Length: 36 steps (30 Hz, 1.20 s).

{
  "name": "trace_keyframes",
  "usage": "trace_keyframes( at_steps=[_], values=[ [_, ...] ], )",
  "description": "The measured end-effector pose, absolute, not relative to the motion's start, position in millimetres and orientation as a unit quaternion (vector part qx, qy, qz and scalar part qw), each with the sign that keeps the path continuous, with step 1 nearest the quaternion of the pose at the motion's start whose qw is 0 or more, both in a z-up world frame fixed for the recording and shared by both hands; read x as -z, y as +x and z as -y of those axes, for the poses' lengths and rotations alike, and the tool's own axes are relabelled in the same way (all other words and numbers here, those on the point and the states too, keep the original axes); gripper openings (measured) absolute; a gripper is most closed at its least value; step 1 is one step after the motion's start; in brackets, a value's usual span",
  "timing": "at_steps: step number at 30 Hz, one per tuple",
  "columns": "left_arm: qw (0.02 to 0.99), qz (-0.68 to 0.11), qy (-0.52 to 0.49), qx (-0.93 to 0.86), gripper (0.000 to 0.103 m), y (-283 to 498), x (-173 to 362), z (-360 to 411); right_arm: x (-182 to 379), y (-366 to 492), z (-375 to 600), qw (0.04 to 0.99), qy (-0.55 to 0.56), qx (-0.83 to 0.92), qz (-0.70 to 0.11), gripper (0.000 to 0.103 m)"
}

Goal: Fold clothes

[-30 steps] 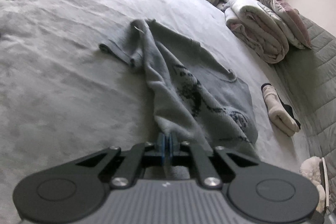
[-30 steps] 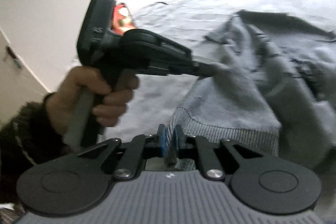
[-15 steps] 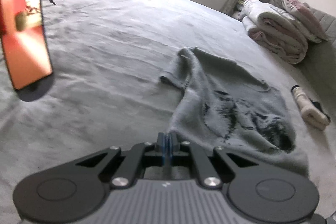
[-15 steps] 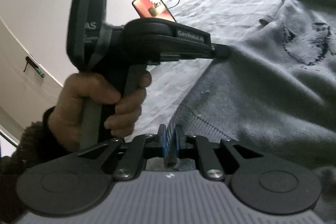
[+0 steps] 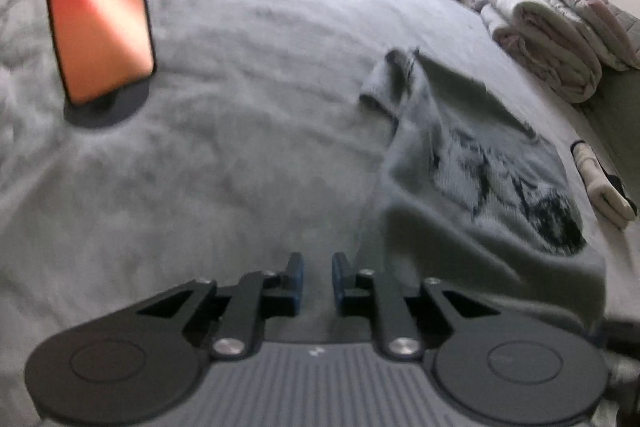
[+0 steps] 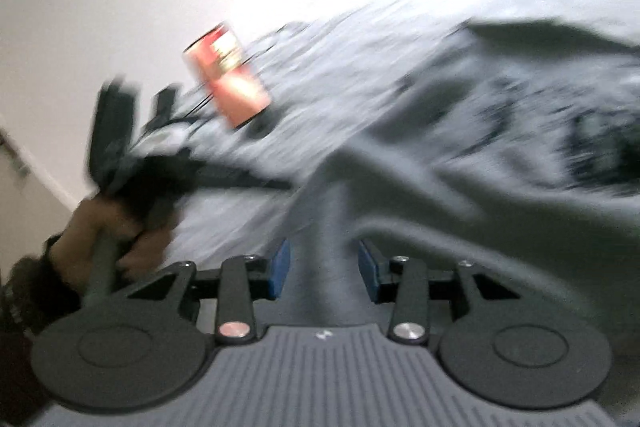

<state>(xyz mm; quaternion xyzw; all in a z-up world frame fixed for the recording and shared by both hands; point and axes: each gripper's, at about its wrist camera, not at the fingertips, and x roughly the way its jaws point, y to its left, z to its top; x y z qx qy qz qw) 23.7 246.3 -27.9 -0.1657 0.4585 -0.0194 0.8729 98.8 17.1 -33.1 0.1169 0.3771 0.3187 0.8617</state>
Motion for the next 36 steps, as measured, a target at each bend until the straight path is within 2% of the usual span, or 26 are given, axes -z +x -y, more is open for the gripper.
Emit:
trace_keyframes(
  at_steps=[8, 13, 19, 25, 28, 31, 33, 36],
  values=[
    [0.863, -0.475, -0.167, 0.033, 0.017, 21.8, 33.6, -247.5, 35.3, 86.8, 78.8, 0.922, 0.109, -0.134, -0.346, 0.043],
    [0.853, -0.48, -0.203, 0.043, 0.025, 19.2, 34.4, -255.3, 57.2, 64.3, 119.8, 0.928, 0.102, -0.042, -0.356, 0.043],
    [0.819, -0.481, -0.309, 0.044, 0.025, 9.3, 47.0, -281.6, 76.1, 65.8, 141.6, 0.928, 0.109, -0.003, -0.356, 0.043],
    [0.801, -0.499, -0.324, 0.063, 0.028, -19.3, 50.8, -273.5, 78.4, 79.8, 131.8, 0.928, 0.064, -0.005, -0.366, 0.044],
    [0.788, -0.503, -0.347, 0.076, 0.028, -29.1, 56.4, -268.2, 81.8, 81.3, 124.6, 0.925, 0.048, -0.012, -0.376, 0.036],
    [0.786, -0.504, -0.35, 0.081, 0.025, -33.8, 58.8, -260.9, 79.8, 79.3, 125.3, 0.919, 0.051, -0.025, -0.391, 0.009],
    [0.794, -0.504, -0.333, 0.072, 0.006, -36.4, 58.8, -252.2, 76.4, 75.3, 130.5, 0.914, 0.072, -0.027, -0.399, 0.006],
    [0.803, -0.498, -0.321, 0.059, 0.004, -42.0, 56.0, -244.1, 71.4, 66.3, 138.4, 0.907, 0.107, -0.03, -0.407, 0.006]
  ],
)
